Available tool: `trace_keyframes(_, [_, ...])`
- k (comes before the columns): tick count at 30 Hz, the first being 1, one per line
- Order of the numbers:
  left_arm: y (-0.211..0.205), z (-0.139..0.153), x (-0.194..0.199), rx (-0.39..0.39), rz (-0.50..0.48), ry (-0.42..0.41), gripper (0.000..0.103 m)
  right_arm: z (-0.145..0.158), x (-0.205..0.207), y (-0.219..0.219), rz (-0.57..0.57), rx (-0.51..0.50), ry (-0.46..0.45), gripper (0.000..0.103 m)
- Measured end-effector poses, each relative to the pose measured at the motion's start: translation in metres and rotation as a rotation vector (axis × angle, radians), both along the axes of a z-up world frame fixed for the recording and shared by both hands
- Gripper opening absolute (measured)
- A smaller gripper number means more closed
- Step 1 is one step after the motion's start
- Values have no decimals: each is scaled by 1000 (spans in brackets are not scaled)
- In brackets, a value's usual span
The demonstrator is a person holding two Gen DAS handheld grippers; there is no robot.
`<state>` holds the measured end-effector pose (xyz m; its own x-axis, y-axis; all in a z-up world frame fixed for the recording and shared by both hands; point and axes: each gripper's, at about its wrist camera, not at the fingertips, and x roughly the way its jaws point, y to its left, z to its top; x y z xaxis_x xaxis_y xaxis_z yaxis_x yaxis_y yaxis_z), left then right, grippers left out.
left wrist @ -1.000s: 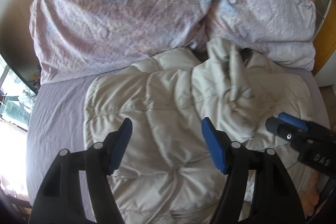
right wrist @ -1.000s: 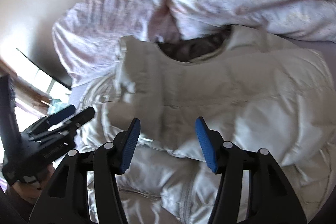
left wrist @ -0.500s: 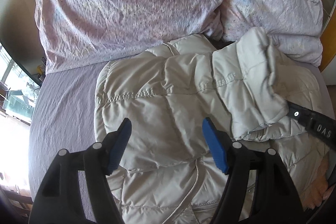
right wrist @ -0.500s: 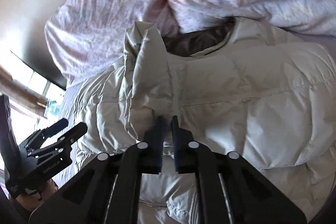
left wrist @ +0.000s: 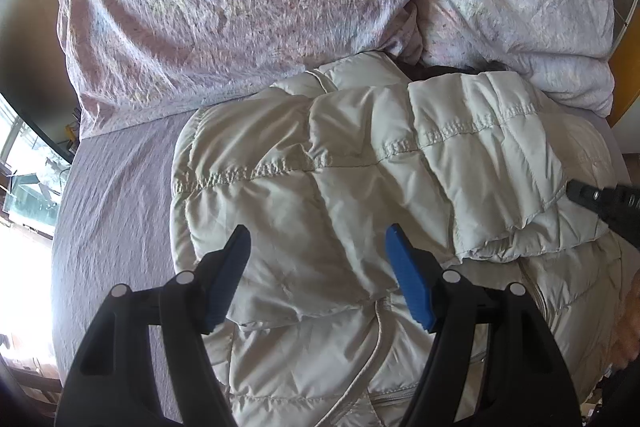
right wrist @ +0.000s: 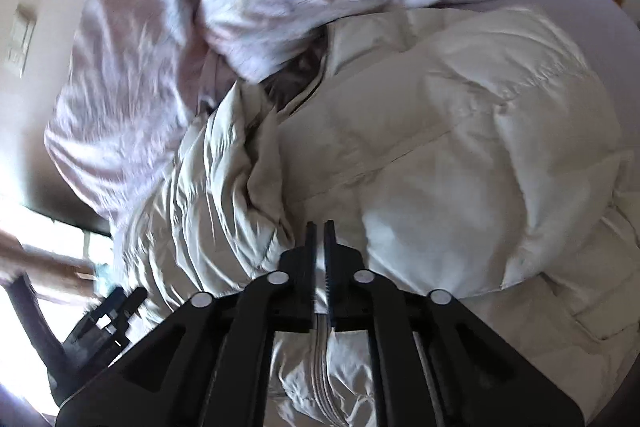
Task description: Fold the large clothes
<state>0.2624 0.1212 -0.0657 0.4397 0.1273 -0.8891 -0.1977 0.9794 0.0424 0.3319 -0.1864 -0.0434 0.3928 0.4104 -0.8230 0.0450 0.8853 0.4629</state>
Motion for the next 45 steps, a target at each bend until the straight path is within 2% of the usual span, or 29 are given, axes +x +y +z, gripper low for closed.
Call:
trace_keyframes(1, [0,0,0,-1,1,1,70,-1,3,-3,-12,26,15,29])
trace_keyframes(3, [1,0,-1,-3,1,3,70,-2,5,-3,-11,51,27,40])
trace_keyframes(7, [2,0,-4,1,-1,8,72,2,9,6,13,46,12,40])
trace_keyframes(9, [2,0,-5,4,-1,7,73,7,8,0,-43,41,-15,40])
trace_keyframes(11, [3,2,-7,4,-4,5,73,11,8,-11,-94,92,-32,40])
trace_keyframes(13, [2,2,-8,10,-8,7,73,9,12,-6,-44,114,-14,40])
trace_keyframes(15, [1,1,-8,14,-13,11,73,7,15,7,14,88,1,40])
trace_keyframes(16, [1,0,-9,15,-14,14,73,3,14,16,48,69,8,38])
trace_keyframes(17, [1,0,-9,16,-16,16,74,1,14,22,66,57,10,29])
trace_keyframes(18, [2,-1,-10,18,-16,19,74,-2,12,29,87,31,5,13])
trace_keyframes(19, [2,-1,-10,18,-16,21,74,-3,9,31,90,9,-4,10])
trace_keyframes(22, [5,0,-13,22,-12,21,76,-4,3,28,49,-50,-23,8])
trace_keyframes(25, [8,0,-17,29,-8,18,77,-10,1,17,-9,-69,7,7])
trace_keyframes(31, [11,-2,-24,39,-3,25,77,-33,-8,15,-50,-183,97,7])
trace_keyframes(34, [12,-3,-30,48,-3,29,77,-41,-4,17,-42,-216,118,7])
trace_keyframes(38, [18,-3,-37,53,11,32,77,-47,1,15,-45,-212,140,7])
trace_keyframes(45, [28,-4,-50,62,37,41,80,-59,13,22,17,-232,122,9])
